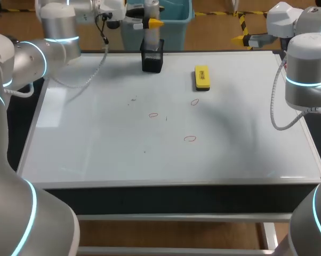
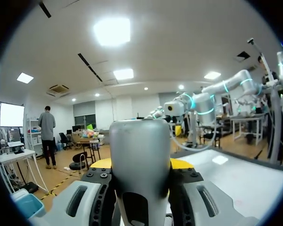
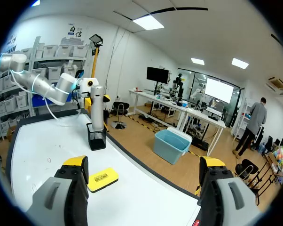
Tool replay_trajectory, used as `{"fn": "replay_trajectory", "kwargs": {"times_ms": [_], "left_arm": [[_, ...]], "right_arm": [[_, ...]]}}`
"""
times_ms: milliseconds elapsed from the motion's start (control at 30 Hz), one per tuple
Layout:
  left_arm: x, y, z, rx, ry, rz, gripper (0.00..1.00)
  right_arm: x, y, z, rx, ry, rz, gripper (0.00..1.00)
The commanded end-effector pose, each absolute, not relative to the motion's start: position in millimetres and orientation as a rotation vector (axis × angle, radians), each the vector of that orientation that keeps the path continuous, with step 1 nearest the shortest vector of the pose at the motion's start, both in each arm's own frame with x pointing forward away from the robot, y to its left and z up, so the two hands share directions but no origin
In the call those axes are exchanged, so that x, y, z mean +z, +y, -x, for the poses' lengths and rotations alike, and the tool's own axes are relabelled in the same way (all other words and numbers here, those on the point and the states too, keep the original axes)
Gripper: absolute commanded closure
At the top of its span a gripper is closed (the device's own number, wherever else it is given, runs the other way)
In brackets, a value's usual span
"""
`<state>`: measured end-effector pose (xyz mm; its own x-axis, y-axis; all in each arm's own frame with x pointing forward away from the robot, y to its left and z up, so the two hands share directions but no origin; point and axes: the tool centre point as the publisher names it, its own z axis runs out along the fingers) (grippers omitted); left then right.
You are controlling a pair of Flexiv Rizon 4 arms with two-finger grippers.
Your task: Pick up the inspection probe, press it on each red-marked spot on the whiteboard one by one, put down the probe, pick up the eraser, and wipe off all the red marks.
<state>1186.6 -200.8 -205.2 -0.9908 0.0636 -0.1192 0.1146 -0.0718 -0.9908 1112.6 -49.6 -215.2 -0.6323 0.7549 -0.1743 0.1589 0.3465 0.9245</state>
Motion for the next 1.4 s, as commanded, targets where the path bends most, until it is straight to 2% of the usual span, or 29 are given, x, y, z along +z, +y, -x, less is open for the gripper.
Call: {"fn": "replay_trajectory", "kwargs": {"times_ms": [33, 800, 1400], "left_arm": [[-190, -201, -1188, -2.261, 2.148, -0.232, 1.0], [-158, -180, -1147, -2.175, 2.04, 0.121, 1.0], [-180, -134, -1104, -1.947, 1.935, 0.528, 1.0]], "right_arm": [[-216, -50, -1113, 1.288, 2.014, -0.794, 0.0], [-216, -50, -1113, 1.288, 2.014, -0.794, 0.0], [-216, -50, -1113, 1.288, 2.014, -0.794, 0.0]]}}
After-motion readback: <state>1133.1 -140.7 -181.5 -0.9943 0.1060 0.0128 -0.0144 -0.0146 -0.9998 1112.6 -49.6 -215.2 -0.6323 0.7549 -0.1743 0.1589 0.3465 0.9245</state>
